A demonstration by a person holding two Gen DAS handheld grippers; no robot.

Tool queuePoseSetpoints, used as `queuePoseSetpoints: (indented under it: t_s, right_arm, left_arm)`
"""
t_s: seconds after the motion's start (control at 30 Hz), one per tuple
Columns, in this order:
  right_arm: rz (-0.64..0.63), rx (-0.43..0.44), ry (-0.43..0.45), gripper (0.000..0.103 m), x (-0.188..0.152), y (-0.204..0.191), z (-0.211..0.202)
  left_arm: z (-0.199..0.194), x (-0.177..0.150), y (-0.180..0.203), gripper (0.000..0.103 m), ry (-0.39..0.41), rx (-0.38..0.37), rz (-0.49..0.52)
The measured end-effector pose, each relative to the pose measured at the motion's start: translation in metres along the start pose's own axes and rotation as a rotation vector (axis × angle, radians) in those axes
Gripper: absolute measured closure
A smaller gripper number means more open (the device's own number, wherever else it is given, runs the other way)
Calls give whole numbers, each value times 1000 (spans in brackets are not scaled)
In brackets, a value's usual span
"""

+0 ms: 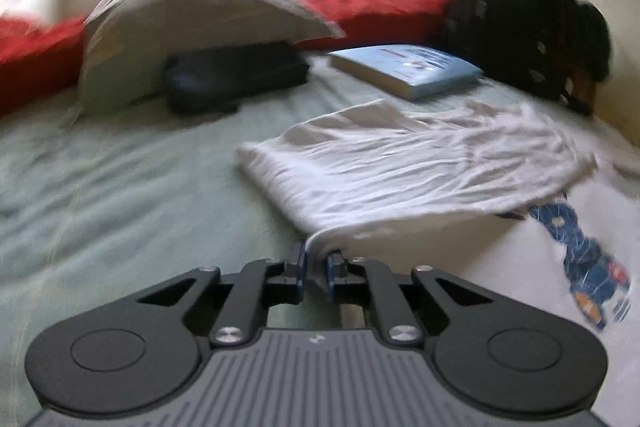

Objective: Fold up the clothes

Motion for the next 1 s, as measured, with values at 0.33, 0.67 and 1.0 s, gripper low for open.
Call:
queuePoseSetpoints:
  t_s: [0.33,0.67,1.0]
  right_arm:
    - [-27,-5,4,0,-2,-5,-5]
    - [-52,-17,3,0,-5,-8,-11]
    - [-38,61,25,0,-2,-23,-14]
  left_arm:
    - [-39,22,0,98,57,37,-15]
    - [46,21,-5,88,-16,89,-67]
    - [69,65,-1,80,-1,58,7]
Point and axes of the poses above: each gripper's, at about its wrist camera, not at the fingertips, and z roughly the way its jaws point, y to its right, x to its top, the point moved 4 cm from there along z, roughly the way its jaws point, and after that the axes turned 8 degrees about y, right-handed, at the moved point
